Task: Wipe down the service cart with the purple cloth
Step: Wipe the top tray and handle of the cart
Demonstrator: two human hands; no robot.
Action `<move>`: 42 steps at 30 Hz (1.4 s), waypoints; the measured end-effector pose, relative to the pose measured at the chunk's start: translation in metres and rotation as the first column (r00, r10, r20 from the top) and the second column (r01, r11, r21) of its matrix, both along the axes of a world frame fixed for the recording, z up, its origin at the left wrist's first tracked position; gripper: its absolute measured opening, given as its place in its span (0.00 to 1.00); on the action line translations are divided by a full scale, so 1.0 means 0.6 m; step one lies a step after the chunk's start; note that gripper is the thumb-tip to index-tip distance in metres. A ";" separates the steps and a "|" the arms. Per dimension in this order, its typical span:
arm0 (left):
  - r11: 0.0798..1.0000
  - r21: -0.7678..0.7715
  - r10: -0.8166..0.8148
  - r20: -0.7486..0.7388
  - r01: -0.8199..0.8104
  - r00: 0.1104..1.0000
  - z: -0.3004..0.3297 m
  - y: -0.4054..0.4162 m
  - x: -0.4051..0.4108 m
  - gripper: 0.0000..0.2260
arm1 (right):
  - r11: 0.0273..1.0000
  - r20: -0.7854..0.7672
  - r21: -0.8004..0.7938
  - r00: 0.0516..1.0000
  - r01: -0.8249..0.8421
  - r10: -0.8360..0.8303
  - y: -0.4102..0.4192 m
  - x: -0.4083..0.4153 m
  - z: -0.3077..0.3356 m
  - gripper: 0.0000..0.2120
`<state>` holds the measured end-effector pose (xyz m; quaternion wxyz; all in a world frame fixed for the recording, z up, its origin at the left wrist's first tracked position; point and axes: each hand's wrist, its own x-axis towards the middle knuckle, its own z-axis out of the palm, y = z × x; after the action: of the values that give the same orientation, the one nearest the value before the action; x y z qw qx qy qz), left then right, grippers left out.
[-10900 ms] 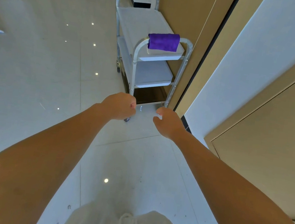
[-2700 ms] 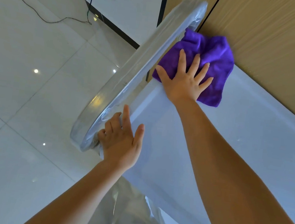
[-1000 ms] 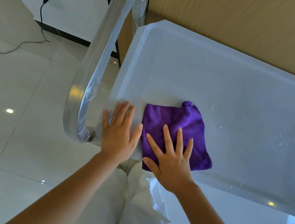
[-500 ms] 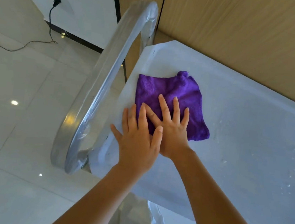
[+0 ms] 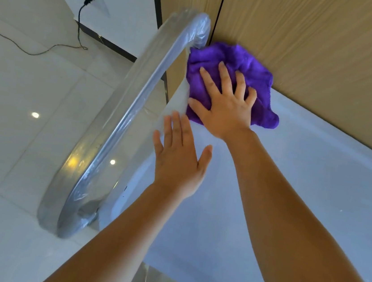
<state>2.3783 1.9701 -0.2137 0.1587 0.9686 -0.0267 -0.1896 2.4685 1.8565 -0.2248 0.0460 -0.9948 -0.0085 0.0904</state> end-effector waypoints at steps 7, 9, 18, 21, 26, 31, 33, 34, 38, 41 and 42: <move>0.995 0.094 -0.042 -0.050 0.046 0.998 0.002 -0.011 0.003 0.32 | 0.990 0.007 0.032 0.991 0.136 -0.137 -0.030 -0.035 -0.005 0.27; 0.993 0.097 -0.052 -0.071 0.059 0.996 0.003 -0.016 0.006 0.29 | 0.981 -0.006 0.033 0.982 0.191 -0.191 -0.052 -0.056 -0.006 0.27; 0.992 0.102 -0.074 -0.059 0.080 0.996 -0.006 -0.017 0.006 0.28 | 0.895 -0.039 0.005 0.894 0.446 -0.446 -0.159 -0.154 0.001 0.30; 0.992 0.092 -0.080 -0.036 0.083 0.996 -0.007 -0.021 0.004 0.29 | 0.792 -0.097 0.025 0.790 0.610 -0.605 -0.155 -0.160 0.003 0.30; 0.994 0.067 -0.090 -0.021 0.091 0.996 -0.007 -0.019 0.008 0.29 | 0.760 -0.154 0.067 0.759 0.646 -0.632 -0.090 -0.131 0.004 0.29; 0.998 -0.021 -0.062 0.004 0.062 0.998 -0.007 -0.010 0.007 0.32 | 0.852 -0.144 0.064 0.850 0.519 -0.507 -0.036 -0.131 0.006 0.29; 0.996 -0.089 -0.013 0.027 0.015 1.000 -0.002 -0.011 0.009 0.38 | 0.899 -0.149 0.046 0.893 0.435 -0.424 -0.004 -0.136 0.008 0.30; 0.994 -0.110 0.006 0.031 -0.002 1.000 0.000 -0.011 0.009 0.39 | 0.919 -0.153 0.034 0.911 0.393 -0.384 0.010 -0.140 0.008 0.30; 0.994 -0.105 -0.006 0.006 0.007 1.000 0.006 -0.012 0.011 0.34 | 0.957 -0.165 0.020 0.945 0.288 -0.281 0.045 -0.166 0.008 0.34; 0.994 -0.099 -0.048 -0.007 0.047 0.999 0.011 -0.009 0.015 0.35 | 0.972 -0.180 0.016 0.957 0.235 -0.229 0.060 -0.195 0.008 0.39; 0.993 -0.108 -0.057 -0.011 0.056 0.998 0.012 -0.007 0.016 0.35 | 0.975 -0.184 0.025 0.959 0.223 -0.215 0.065 -0.206 0.010 0.38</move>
<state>2.3878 1.9661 -0.2067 0.2056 0.9561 -0.0634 -0.1991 2.3448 1.8955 -0.2188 0.0790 -0.9761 0.1037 0.1741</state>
